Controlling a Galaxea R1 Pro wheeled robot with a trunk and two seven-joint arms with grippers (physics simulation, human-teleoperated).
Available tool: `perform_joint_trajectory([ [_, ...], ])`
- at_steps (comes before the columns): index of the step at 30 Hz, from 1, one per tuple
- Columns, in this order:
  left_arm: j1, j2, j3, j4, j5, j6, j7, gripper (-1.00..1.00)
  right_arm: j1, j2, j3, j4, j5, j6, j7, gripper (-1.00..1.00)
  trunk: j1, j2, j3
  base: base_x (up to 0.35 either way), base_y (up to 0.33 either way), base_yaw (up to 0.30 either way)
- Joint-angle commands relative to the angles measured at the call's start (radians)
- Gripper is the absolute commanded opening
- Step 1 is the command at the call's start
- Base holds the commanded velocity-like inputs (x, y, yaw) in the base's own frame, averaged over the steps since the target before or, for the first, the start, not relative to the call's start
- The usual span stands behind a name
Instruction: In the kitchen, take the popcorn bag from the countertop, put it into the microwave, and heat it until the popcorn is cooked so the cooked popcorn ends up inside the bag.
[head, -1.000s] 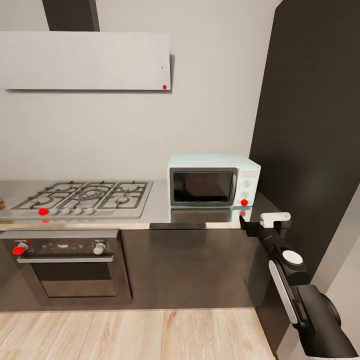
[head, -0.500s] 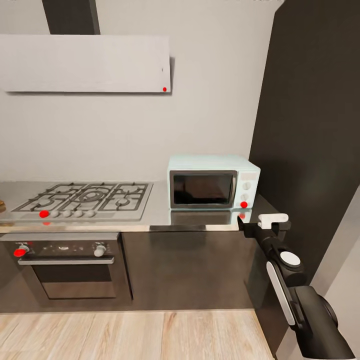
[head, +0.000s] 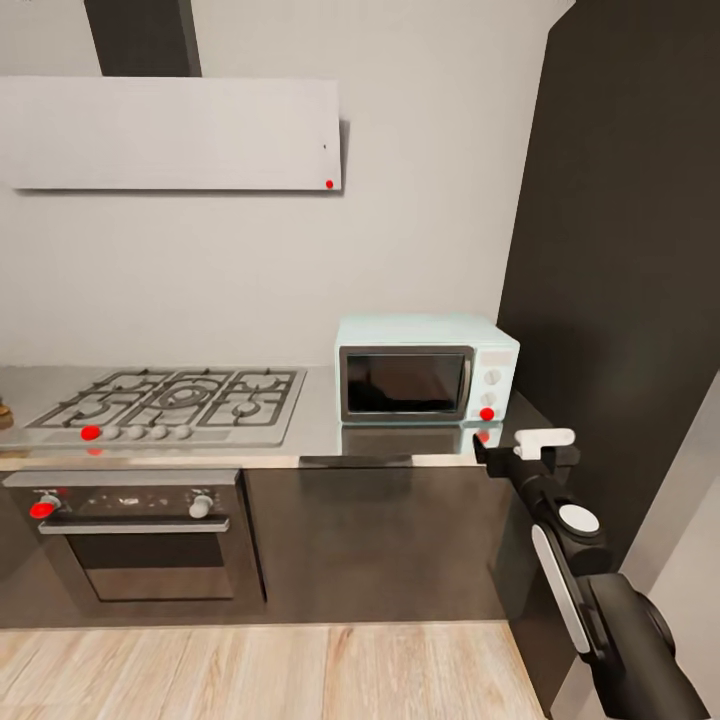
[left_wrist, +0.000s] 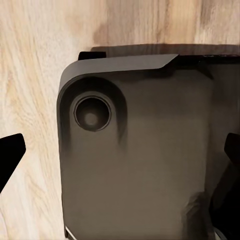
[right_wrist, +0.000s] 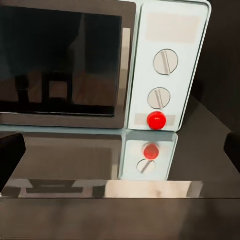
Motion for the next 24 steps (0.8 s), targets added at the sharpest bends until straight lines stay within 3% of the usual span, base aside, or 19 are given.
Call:
perform_joint_trajectory([
  [1, -0.001, 0.0, 0.0, 0.001, 0.0, -0.003, 0.0, 1.0, 0.0, -0.002, 0.005, -0.001, 0.0, 0.007, -0.004, 1.0, 0.0, -0.001, -0.001, 0.011, 0.0, 0.0],
  [18, -0.001, 0.001, 0.001, 0.001, 0.001, -0.002, 0.0, 1.0, 0.001, -0.001, 0.008, -0.001, 0.004, 0.008, -0.001, 1.0, 0.0, -0.001, -0.001, 0.303, 0.0, 0.0],
  [24, 0.0, 0.0, 0.0, 0.001, 0.001, -0.004, 0.0, 1.0, 0.001, -0.001, 0.005, 0.0, 0.004, 0.007, -0.002, 1.0, 0.0, -0.001, -0.001, 0.066, 0.0, 0.0],
])
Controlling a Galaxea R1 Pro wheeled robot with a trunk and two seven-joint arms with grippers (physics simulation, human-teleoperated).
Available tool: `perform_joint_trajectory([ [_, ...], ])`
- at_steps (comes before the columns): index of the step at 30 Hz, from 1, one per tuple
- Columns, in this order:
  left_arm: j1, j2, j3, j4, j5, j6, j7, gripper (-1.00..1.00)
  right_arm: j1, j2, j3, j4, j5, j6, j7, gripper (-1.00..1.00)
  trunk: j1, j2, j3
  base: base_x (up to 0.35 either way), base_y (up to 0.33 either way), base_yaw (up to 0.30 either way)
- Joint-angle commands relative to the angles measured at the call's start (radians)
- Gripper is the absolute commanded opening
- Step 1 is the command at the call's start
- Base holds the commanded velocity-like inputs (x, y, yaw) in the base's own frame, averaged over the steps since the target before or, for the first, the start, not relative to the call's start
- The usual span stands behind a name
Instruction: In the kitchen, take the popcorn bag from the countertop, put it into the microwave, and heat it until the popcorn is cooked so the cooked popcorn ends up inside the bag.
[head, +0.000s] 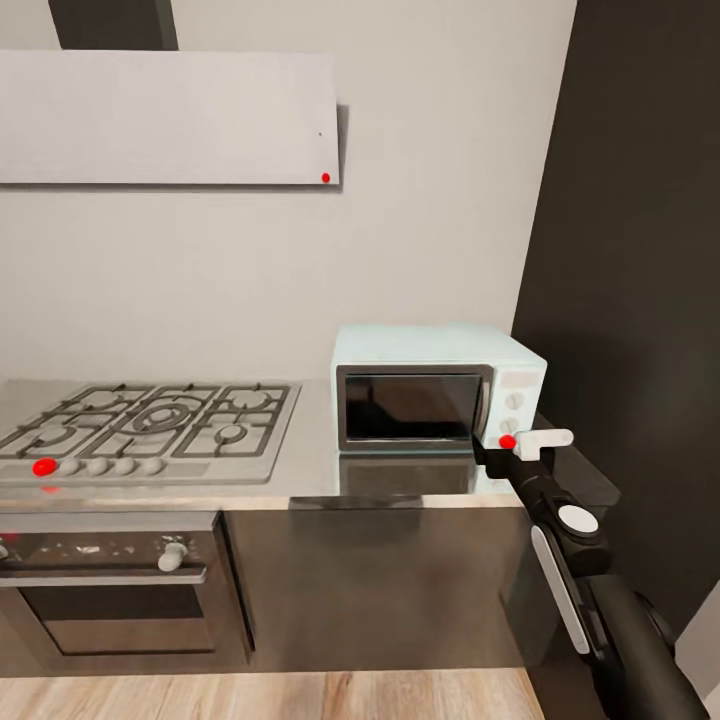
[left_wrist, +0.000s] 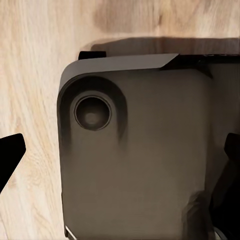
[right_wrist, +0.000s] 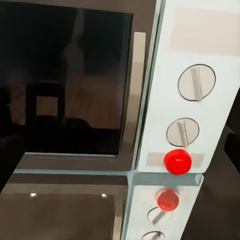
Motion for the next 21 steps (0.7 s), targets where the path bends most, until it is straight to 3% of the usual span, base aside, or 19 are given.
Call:
perform_joint_trajectory([
  [1, -0.001, 0.0, 0.0, 0.001, 0.0, -0.004, 0.001, 1.0, -0.001, -0.001, 0.001, -0.001, 0.0, 0.006, -0.005, 1.0, 0.0, -0.001, -0.001, 0.007, 0.0, 0.0],
  [13, -0.001, 0.0, 0.001, 0.001, 0.0, -0.004, 0.001, 1.0, -0.004, 0.0, 0.0, 0.004, -0.006, 0.008, -0.007, 1.0, 0.0, -0.001, -0.001, 0.001, 0.0, 0.0],
  [21, -0.001, 0.0, 0.001, 0.001, 0.0, -0.004, 0.001, 1.0, -0.014, 0.002, -0.003, 0.011, -0.007, 0.054, -0.012, 1.0, 0.0, -0.001, -0.001, 0.0, 0.0, 0.0],
])
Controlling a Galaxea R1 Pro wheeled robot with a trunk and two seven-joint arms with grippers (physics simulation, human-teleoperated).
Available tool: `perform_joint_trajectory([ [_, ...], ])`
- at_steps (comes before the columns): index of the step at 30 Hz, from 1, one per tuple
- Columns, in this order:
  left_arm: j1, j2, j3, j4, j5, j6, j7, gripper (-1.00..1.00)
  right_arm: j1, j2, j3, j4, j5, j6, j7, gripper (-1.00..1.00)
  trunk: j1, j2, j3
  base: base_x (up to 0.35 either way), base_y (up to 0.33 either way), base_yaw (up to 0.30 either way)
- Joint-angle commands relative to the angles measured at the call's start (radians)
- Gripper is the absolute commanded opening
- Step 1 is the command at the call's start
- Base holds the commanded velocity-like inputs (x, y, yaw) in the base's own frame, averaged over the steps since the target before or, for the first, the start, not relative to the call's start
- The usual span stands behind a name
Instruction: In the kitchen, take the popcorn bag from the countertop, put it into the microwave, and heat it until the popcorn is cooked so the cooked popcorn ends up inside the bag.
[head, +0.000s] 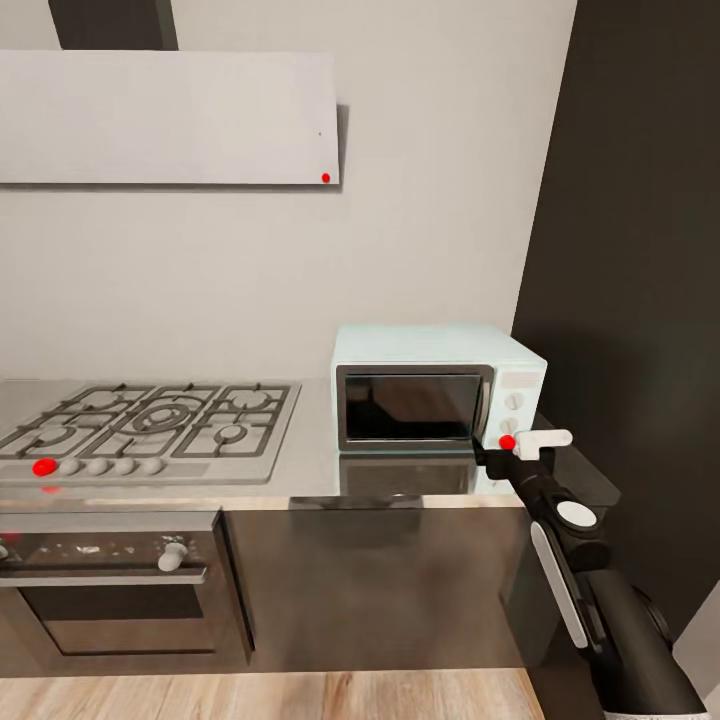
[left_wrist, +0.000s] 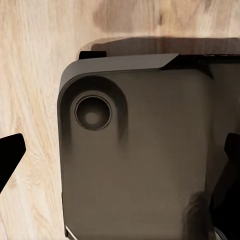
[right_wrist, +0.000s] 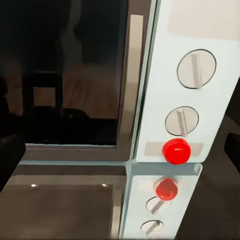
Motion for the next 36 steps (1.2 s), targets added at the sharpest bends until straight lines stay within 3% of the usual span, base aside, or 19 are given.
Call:
perform_joint_trajectory([
  [1, -0.001, 0.0, 0.0, 0.001, 0.0, -0.004, 0.001, 1.0, -0.001, -0.001, 0.002, -0.001, -0.001, 0.014, -0.006, 1.0, 0.0, -0.001, -0.001, 0.0, 0.0, 0.0],
  [36, -0.001, -0.001, -0.001, 0.001, 0.0, -0.003, 0.001, 1.0, -0.001, -0.001, -0.003, -0.001, -0.001, 0.033, -0.008, 1.0, 0.0, -0.001, -0.001, 0.1, -0.008, 0.0],
])
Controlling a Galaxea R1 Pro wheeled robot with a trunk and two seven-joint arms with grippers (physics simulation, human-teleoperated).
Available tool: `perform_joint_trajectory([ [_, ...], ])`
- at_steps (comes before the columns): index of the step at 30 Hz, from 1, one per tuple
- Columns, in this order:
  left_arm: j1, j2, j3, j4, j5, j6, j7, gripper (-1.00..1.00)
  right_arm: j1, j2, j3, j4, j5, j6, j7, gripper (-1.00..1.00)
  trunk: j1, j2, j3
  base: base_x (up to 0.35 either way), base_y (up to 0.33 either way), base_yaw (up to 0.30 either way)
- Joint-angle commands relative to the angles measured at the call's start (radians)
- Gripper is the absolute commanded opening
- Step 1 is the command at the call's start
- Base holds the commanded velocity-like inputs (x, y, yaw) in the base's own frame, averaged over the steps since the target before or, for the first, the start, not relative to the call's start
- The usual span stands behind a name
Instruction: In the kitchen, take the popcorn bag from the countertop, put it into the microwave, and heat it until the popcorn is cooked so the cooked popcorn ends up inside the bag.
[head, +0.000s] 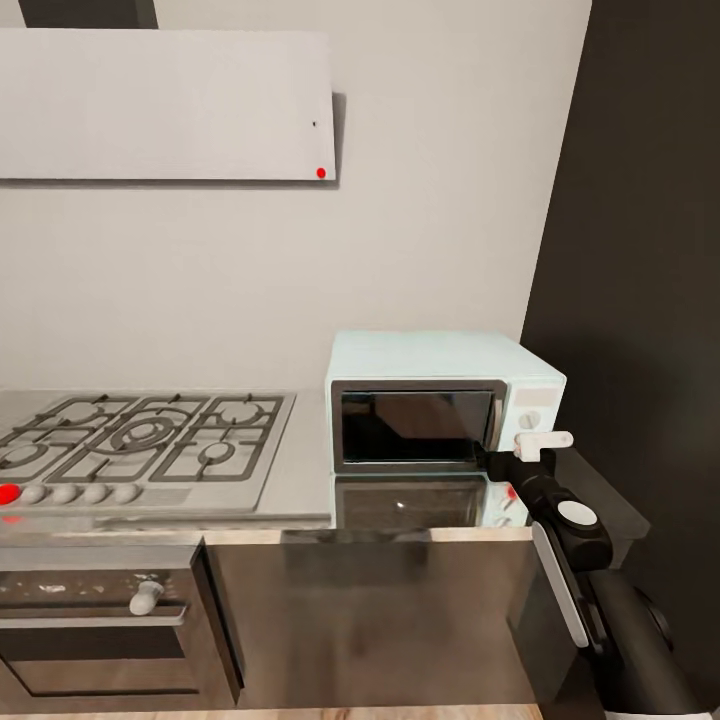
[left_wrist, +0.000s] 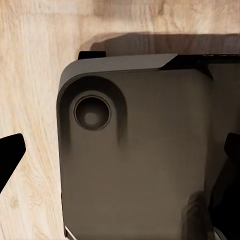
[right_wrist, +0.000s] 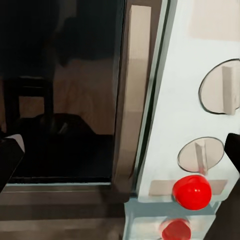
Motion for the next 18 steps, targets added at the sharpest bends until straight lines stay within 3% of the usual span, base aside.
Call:
perform_joint_trajectory([
  [1, -0.001, 0.0, 0.0, 0.001, 0.0, -0.004, 0.001, 1.0, -0.001, -0.001, 0.002, 0.0, -0.002, 0.006, -0.006, 1.0, 0.0, -0.001, -0.001, 0.002, 0.0, 0.0],
  [7, -0.001, 0.0, 0.0, 0.001, 0.0, -0.003, 0.001, 1.0, -0.001, 0.001, -0.023, 0.005, -0.008, 0.006, -0.035, 1.0, 0.0, -0.001, -0.001, 0.0, 0.0, 0.0],
  [18, -0.001, 0.0, 0.001, 0.001, 0.0, -0.004, 0.001, 1.0, -0.001, -0.001, -0.024, 0.01, -0.012, 0.004, -0.043, 1.0, 0.0, -0.001, -0.001, 0.0, 0.0, 0.0],
])
